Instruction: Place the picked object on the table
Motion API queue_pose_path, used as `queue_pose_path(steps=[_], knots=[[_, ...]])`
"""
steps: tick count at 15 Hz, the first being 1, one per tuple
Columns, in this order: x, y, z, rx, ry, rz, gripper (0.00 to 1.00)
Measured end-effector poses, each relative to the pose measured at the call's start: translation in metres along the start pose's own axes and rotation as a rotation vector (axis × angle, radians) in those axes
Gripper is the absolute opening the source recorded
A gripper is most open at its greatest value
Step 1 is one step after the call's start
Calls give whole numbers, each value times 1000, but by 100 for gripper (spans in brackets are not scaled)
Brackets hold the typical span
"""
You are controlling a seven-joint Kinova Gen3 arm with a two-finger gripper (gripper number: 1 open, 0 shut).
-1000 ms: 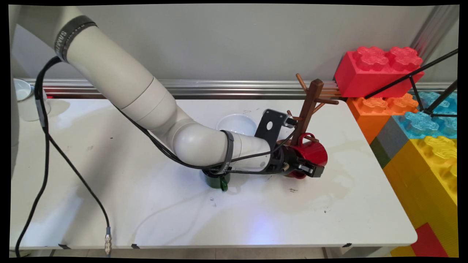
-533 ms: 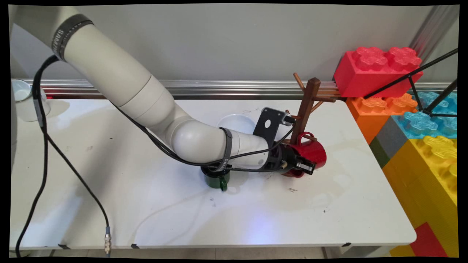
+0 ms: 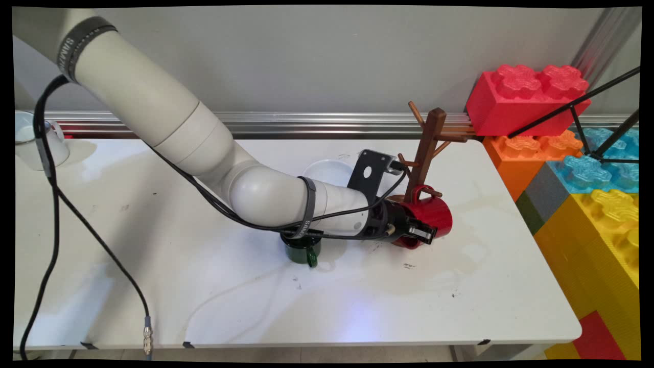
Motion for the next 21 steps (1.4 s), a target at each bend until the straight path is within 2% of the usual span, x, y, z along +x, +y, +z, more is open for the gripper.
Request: queue_pose_path(steps=[11,21], knots=[[14,5,-9,-64,25,30,0],[15,31,-14,-148,25,53,0]])
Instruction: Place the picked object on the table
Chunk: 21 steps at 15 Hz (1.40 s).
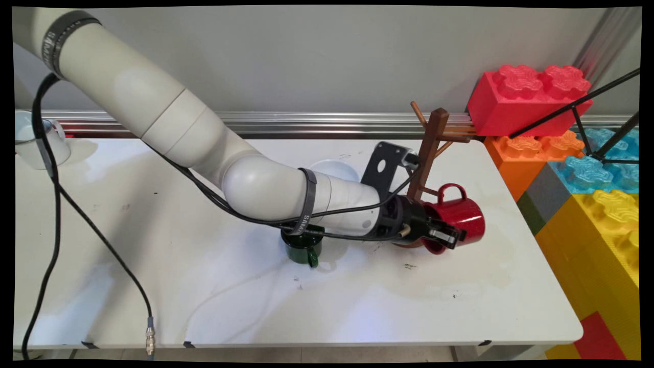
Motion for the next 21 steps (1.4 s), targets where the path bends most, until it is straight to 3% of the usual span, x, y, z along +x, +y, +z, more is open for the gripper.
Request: queue_pose_path(steps=[8,14,21], knots=[[1,21,-5,-48,-11,19,0],[6,26,-20,-29,-42,48,0],[21,39,-54,-28,-127,97,0]])
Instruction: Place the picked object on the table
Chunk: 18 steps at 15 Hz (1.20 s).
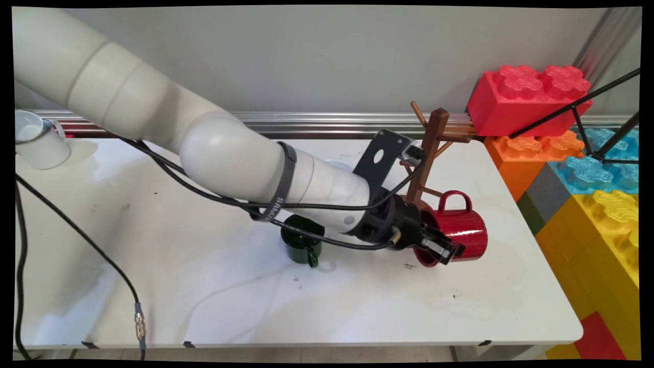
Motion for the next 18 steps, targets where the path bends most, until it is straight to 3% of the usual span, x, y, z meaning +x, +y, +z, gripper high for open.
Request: queue_pose_path(steps=[18], knots=[[59,9,-51,85,-195,55,0]])
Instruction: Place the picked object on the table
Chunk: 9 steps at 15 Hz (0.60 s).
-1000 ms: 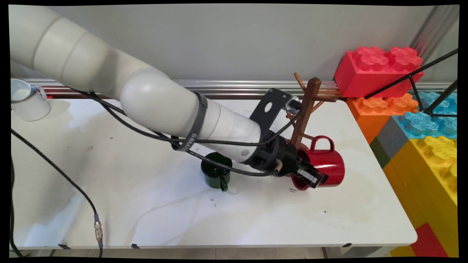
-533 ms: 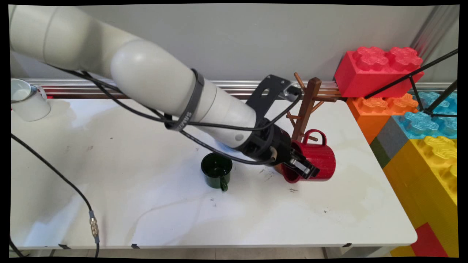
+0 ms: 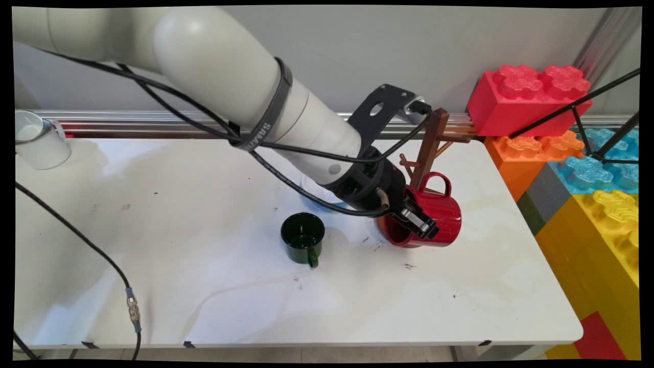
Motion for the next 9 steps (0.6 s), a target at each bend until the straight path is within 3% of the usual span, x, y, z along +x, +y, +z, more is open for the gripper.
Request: queue_pose_path(steps=[9], knots=[[20,6,-6,22,-123,76,0]])
